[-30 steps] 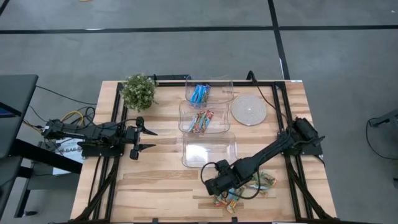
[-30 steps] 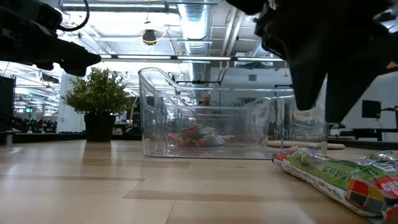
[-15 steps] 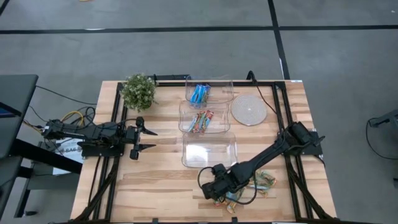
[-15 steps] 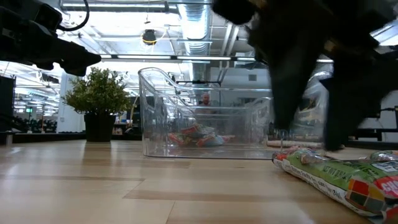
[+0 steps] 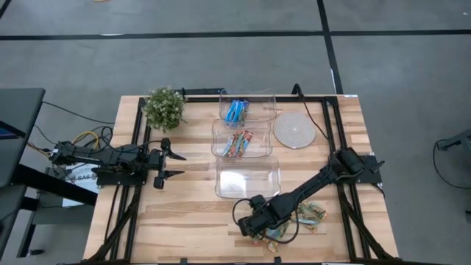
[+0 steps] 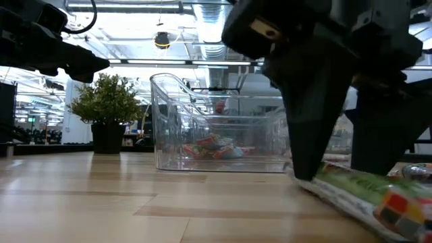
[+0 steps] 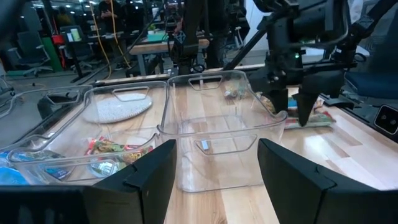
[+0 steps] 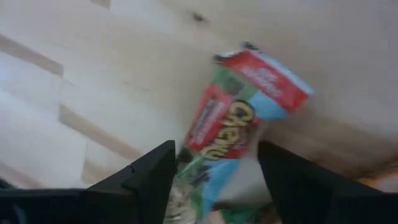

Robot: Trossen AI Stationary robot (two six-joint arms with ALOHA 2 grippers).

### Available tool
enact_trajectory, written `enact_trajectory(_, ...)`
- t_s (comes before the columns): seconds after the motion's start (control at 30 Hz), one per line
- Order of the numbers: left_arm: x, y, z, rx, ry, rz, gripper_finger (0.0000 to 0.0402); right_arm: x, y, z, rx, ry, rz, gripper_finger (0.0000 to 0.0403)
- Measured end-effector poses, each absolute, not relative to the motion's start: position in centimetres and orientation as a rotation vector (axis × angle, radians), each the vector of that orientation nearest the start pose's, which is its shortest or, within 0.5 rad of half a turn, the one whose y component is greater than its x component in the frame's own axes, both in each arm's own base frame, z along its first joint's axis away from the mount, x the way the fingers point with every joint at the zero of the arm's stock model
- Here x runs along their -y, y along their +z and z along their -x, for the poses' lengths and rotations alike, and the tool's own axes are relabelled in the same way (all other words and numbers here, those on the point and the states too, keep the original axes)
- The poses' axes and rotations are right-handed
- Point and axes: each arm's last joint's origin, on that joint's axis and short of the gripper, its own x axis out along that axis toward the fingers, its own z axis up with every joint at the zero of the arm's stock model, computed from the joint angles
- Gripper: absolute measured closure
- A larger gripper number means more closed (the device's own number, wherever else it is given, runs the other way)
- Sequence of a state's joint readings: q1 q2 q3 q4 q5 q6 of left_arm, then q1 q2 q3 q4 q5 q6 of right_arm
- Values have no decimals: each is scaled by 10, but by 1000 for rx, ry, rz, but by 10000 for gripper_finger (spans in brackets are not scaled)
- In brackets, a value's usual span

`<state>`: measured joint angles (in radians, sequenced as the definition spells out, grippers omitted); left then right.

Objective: Pick and place Granola Bars by type
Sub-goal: Put the red granola bar into the middle transparent bin

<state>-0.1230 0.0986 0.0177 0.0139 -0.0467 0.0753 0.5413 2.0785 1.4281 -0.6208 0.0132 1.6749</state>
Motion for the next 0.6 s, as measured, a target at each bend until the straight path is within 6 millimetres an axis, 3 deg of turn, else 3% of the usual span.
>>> enact_trajectory(0.33,11,163,-102,-70,-85,-81,182,-209,135,-353,-1241,-628,-1057,179)
enact_trajectory(0.6,11,162,-103,-70,-85,-81,182,-209,134,-352,-1252,-640,-1046,267)
